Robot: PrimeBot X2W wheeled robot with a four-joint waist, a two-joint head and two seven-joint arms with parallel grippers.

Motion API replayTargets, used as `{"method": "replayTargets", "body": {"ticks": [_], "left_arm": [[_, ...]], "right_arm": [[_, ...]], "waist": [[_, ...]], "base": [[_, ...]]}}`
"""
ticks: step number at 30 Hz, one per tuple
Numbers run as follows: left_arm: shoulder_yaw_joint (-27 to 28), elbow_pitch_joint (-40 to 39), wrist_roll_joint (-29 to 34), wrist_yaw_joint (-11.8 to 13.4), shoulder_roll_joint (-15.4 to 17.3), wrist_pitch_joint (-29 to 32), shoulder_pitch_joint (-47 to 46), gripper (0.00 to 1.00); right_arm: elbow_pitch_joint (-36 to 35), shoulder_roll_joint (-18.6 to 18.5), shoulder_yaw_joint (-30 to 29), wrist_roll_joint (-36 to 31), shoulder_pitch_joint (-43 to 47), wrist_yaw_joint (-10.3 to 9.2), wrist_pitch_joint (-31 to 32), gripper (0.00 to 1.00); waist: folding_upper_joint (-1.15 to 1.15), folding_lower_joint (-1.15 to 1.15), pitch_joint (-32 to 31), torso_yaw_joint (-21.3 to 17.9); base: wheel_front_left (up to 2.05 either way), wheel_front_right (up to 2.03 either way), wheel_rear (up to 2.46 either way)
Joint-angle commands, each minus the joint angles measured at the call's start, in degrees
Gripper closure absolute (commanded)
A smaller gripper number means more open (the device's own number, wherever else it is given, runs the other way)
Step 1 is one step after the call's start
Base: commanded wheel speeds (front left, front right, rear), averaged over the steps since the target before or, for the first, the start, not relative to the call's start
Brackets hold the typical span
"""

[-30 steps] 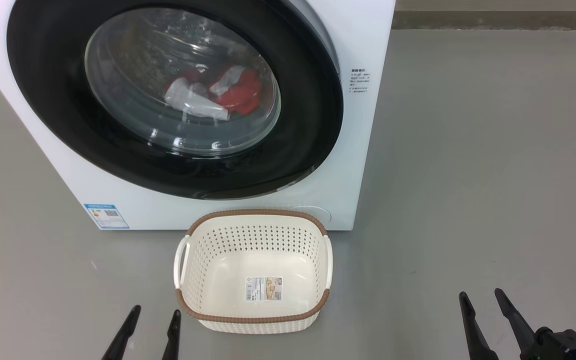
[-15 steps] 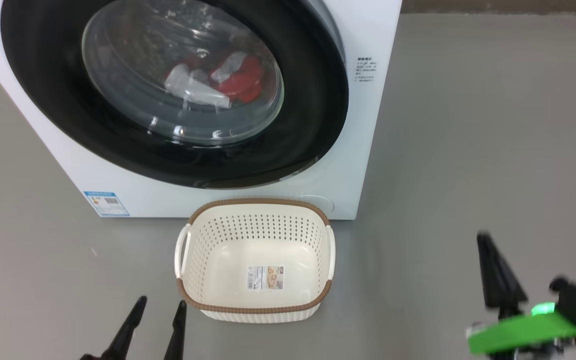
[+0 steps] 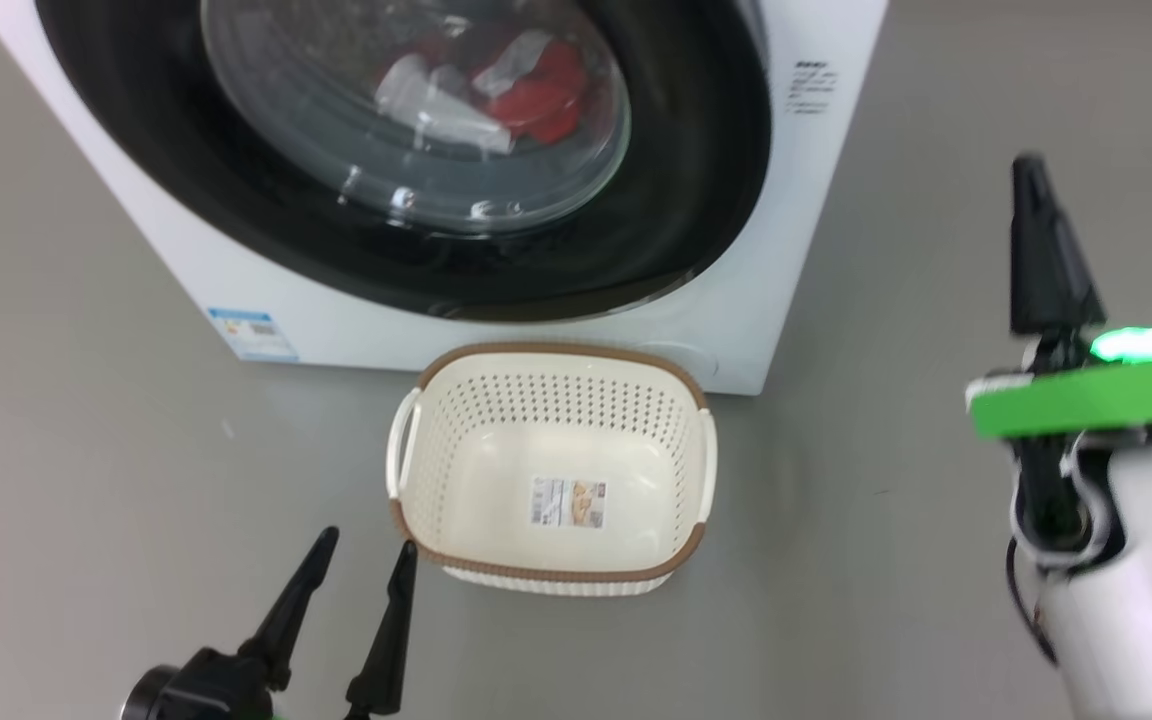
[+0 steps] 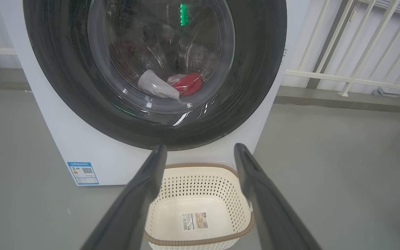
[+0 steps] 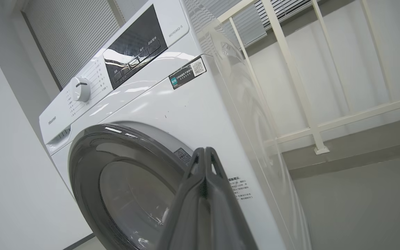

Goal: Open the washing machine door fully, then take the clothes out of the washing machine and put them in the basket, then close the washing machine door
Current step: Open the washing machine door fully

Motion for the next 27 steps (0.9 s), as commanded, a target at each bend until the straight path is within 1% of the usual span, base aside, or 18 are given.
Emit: {"method": "replayTargets", "body": {"ticks": [1,3,6,12,17,22,23,24,26,27], "left_arm": [[1.3,-1.1,-0.4,-0.3,0.8,-0.7,-2.3,0.0],[0.8,-1.0,-0.8,-0.3,1.0,-0.7,-3.2,0.0],[0.1,-0.8,-1.4,-0.3,1.2,-0.7,-4.3,0.0],[-1.7,-0.3,-2.3,-0.3,1.3,-0.7,-6.5,0.0],[-2.9,0.1,-3.2,-0.3,1.4,-0.7,-7.8,0.0],[-3.6,0.4,-3.8,-0.3,1.5,-0.7,-8.8,0.0],[-4.0,0.4,-4.1,-0.3,1.5,-0.7,-9.3,0.0],[-4.1,0.4,-4.2,-0.3,1.5,-0.7,-9.6,0.0],[-4.4,0.5,-4.5,-0.3,1.5,-0.7,-10.2,0.0],[-4.4,0.5,-4.5,-0.3,1.5,-0.7,-10.2,0.0]], "right_arm": [[-0.5,-0.8,1.5,1.7,-3.5,0.05,-0.3,1.0],[0.8,-1.5,1.7,4.6,-6.4,0.05,-0.3,1.0],[3.7,-3.1,3.4,11.2,-10.9,0.05,0.1,1.0],[8.5,-6.6,6.5,21.8,-19.2,0.05,4.3,1.0],[12.0,-9.6,9.4,28.1,-24.7,0.05,10.3,1.0],[15.2,-10.9,10.3,36.1,-29.6,0.05,17.8,1.0],[16.1,-11.6,10.7,38.3,-31.5,0.05,20.9,1.0],[16.8,-11.7,10.8,39.8,-32.3,0.05,22.7,1.0],[18.2,-12.3,10.6,41.9,-34.1,0.05,25.5,1.0],[18.2,-12.3,10.6,41.9,-34.1,0.05,25.5,1.0]], "waist": [[0.0,0.0,2.3,2.3],[0.0,0.0,3.3,3.1],[0.0,0.0,4.8,4.3],[0.0,0.0,7.5,6.3],[0.0,0.0,9.1,7.7],[0.0,0.0,10.9,8.3],[0.0,0.0,11.7,8.6],[0.0,0.0,12.1,8.7],[0.0,0.0,12.8,8.9],[0.0,0.0,12.8,8.9]], "base": [[0.0,0.0,0.0],[0.0,0.0,0.0],[0.0,0.0,0.0],[0.0,0.0,0.0],[0.0,0.0,0.0],[0.0,0.0,0.0],[0.0,0.0,0.0],[0.0,0.0,0.0],[0.0,0.0,0.0],[0.0,0.0,0.0]]}}
